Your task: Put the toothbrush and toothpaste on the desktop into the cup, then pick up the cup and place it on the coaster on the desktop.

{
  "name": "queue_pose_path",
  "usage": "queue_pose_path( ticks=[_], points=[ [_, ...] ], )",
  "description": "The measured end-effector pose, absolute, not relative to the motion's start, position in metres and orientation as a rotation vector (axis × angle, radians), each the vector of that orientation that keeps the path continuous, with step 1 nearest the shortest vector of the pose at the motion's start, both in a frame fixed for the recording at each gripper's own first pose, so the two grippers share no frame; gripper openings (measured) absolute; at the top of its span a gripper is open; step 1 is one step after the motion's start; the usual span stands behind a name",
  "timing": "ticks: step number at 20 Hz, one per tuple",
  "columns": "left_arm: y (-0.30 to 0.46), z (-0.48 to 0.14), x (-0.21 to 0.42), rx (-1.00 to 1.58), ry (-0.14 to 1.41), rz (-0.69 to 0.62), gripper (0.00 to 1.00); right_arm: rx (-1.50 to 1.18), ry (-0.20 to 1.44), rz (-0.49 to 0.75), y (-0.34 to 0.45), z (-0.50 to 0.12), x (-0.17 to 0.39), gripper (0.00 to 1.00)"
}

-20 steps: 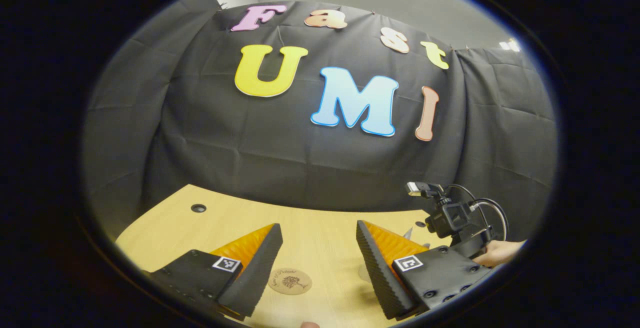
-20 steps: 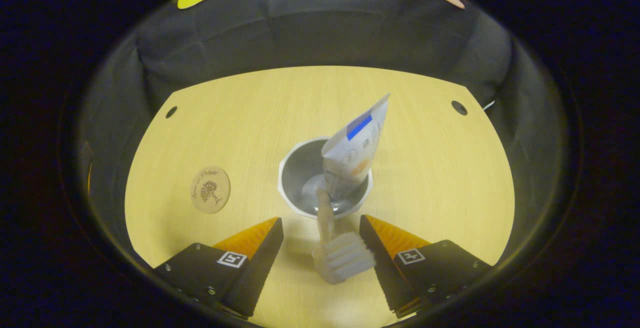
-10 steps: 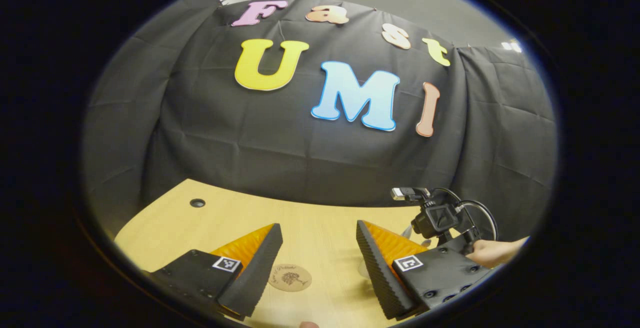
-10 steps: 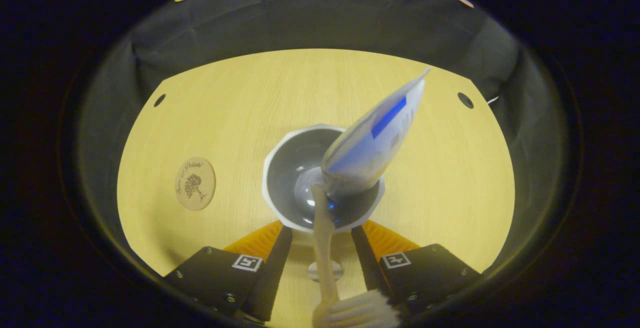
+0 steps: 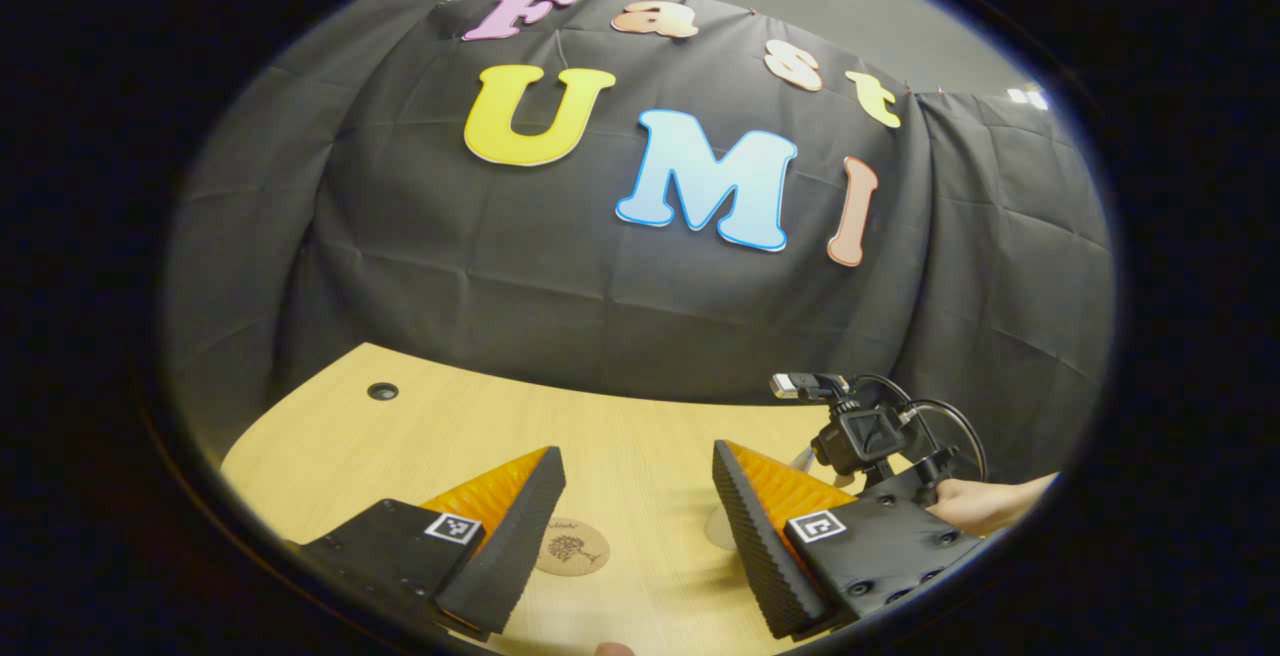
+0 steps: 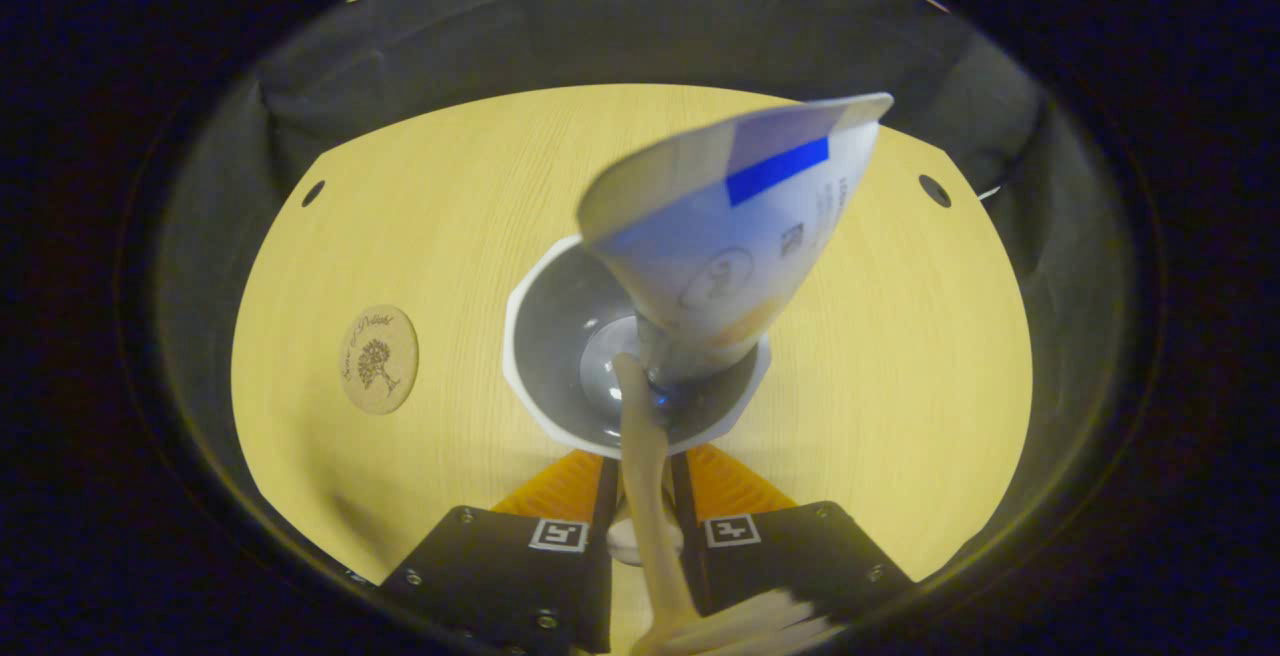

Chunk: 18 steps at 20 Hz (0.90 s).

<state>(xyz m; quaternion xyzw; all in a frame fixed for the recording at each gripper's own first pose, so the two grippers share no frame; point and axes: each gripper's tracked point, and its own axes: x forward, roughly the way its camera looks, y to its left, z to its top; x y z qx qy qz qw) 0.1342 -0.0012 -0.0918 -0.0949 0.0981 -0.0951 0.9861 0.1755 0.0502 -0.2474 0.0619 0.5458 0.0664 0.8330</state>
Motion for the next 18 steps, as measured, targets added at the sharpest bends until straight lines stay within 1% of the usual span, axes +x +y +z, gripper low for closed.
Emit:
queue_pose_path(
  ticks=[1,2,3,4,12,13,14,18],
  points=[
    [0.0,-0.092,0.133,-0.192,0.197,-0.189,0.92,0.128,1.152,0.141,0.049,-0.248,0.176,0.28],
    [0.0,-0.092,0.132,-0.194,0.196,-0.189,0.95,0.13,1.151,0.14,0.05,-0.247,0.174,0.25],
    [0.001,-0.092,0.133,-0.194,0.198,-0.185,0.92,0.128,1.149,0.14,0.05,-0.249,0.174,0.24],
    [0.001,-0.092,0.133,-0.194,0.198,-0.184,0.95,0.127,1.146,0.14,0.05,-0.249,0.174,0.24],
    [0.011,-0.085,0.121,-0.188,0.185,-0.165,0.95,0.106,1.134,0.159,0.059,-0.241,0.164,0.24],
    [0.014,-0.083,0.118,-0.188,0.181,-0.162,0.92,0.102,1.127,0.164,0.061,-0.238,0.164,0.24],
    [0.017,-0.082,0.116,-0.188,0.178,-0.156,0.95,0.103,1.123,0.172,0.065,-0.235,0.163,0.24],
    [0.03,-0.076,0.104,-0.188,0.169,-0.137,0.95,0.093,1.12,0.21,0.083,-0.226,0.162,0.24]
  ],
)
